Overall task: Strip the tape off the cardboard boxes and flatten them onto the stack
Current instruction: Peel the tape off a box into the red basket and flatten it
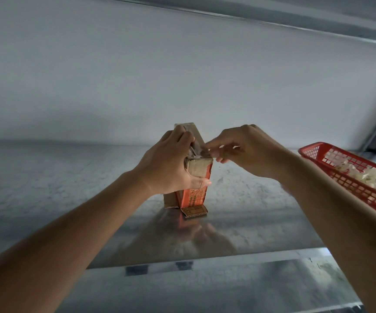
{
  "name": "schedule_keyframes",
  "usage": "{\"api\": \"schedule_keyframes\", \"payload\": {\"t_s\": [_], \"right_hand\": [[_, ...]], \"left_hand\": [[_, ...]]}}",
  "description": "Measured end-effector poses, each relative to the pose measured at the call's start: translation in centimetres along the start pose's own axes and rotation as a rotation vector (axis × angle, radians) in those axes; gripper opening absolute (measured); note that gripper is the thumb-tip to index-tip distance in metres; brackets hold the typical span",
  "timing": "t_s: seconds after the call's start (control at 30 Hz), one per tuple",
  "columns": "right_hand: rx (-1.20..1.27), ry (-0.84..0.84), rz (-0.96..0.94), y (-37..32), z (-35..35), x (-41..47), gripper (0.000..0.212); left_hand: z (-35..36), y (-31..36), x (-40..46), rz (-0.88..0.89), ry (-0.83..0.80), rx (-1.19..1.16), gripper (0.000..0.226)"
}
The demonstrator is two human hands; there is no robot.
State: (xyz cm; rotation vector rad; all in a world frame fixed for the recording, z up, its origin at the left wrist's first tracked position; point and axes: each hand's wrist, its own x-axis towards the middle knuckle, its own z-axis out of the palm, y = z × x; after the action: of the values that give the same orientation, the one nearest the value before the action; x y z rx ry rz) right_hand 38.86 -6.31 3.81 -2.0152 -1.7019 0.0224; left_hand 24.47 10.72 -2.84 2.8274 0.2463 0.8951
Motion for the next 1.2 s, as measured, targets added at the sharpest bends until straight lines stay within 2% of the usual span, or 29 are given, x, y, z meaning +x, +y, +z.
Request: {"api": "schedule_keyframes", "payload": {"t_s": [0.13,0.3,0.5,0.7,0.8,0.9,1.0,1.07,1.2], "right_hand": [[0.045,0.031,0.024,-0.5,-0.5,0.1,0.015],[-0.015,-0.091,0.064,-1.6,-1.2,1.3,0.001],[-0.196,-0.292,0.107,-2.0,-0.8,2.5,0.015],[-0.476,-0.314,0.076,-2.8,0.1,2.4,0.018],[-0.538,-0.312,0.066,-3.3,0.1,2.3,0.018],[-0.273,-0.15,0.054,-2.7,0.1,1.6,0.011],[0.313,0.071,0.118,-0.7,0.8,0.1,0.004],[0.655,0.156,0.197,0.7,2.2,-0.8,0.02],[0.933,0.324,0.19,1.4,5.6,-1.5,0.025]], "left_hand": [[-0.1,0.0,0.1,0.009,-0.006,0.014,0.096],[0.0,-0.1,0.1,0.03,0.016,0.018,0.093],[-0.1,-0.3,-0.2,0.03,0.029,-0.019,0.086],[-0.4,-0.3,-0.2,0.005,-0.017,0.023,0.088],[-0.4,-0.3,-0.1,0.004,-0.015,0.015,0.092],[-0.4,-0.6,-0.1,0.022,0.004,-0.029,0.091],[-0.3,-0.5,0.0,0.016,-0.019,-0.039,0.093],[-0.2,-0.4,0.1,0.009,-0.034,-0.046,0.103],[-0.4,-0.4,0.1,-0.011,-0.035,-0.084,0.118]]}}
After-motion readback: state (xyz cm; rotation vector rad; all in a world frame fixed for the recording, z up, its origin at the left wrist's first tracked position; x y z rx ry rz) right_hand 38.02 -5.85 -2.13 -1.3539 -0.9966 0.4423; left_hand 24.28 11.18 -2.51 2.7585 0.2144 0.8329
